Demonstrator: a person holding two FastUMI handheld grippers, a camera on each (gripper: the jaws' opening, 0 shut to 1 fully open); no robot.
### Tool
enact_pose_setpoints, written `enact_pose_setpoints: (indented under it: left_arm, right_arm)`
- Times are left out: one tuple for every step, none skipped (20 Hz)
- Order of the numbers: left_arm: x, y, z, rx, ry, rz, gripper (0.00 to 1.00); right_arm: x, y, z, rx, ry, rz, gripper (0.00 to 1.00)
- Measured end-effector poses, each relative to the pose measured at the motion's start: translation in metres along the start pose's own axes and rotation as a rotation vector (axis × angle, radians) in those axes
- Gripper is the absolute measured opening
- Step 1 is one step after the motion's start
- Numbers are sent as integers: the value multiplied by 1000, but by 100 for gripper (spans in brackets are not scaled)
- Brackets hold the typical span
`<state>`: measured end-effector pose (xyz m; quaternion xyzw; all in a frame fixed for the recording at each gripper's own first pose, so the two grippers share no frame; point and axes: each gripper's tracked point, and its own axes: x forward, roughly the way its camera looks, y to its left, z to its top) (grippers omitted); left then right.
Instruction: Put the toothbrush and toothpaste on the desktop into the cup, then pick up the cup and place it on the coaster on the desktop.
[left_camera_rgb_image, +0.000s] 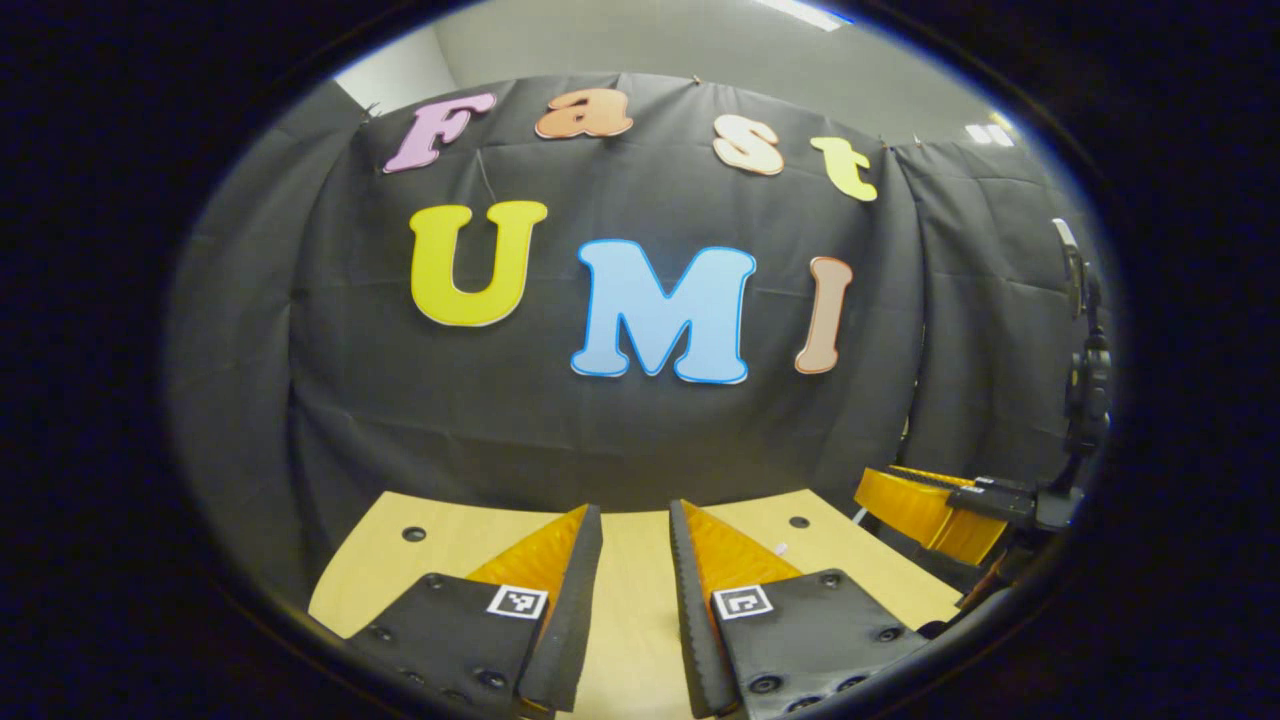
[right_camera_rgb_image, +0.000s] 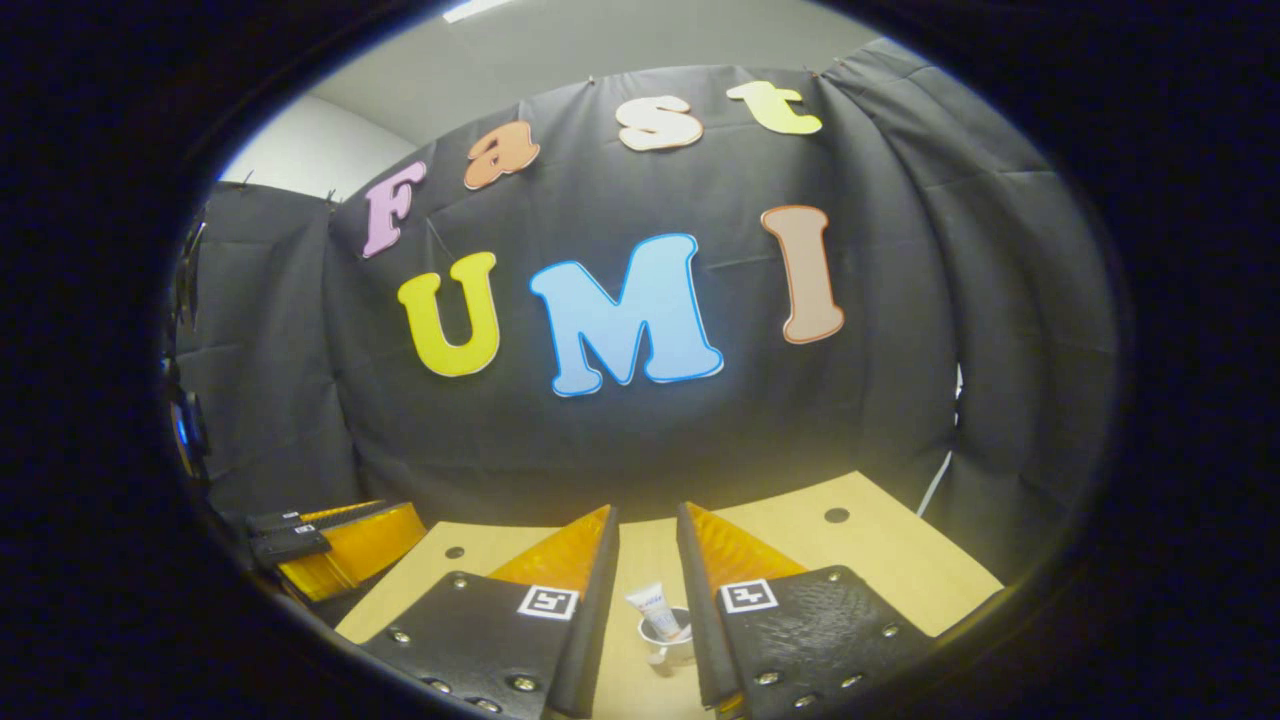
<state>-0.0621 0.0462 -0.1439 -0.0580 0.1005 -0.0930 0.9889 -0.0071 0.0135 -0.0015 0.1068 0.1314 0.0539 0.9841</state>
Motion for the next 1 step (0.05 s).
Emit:
enact_pose_setpoints:
  left_arm:
    - [-1,0,0,6,-4,1,46]
  right_arm:
    - [1,0,-1,0,-2,-1,31]
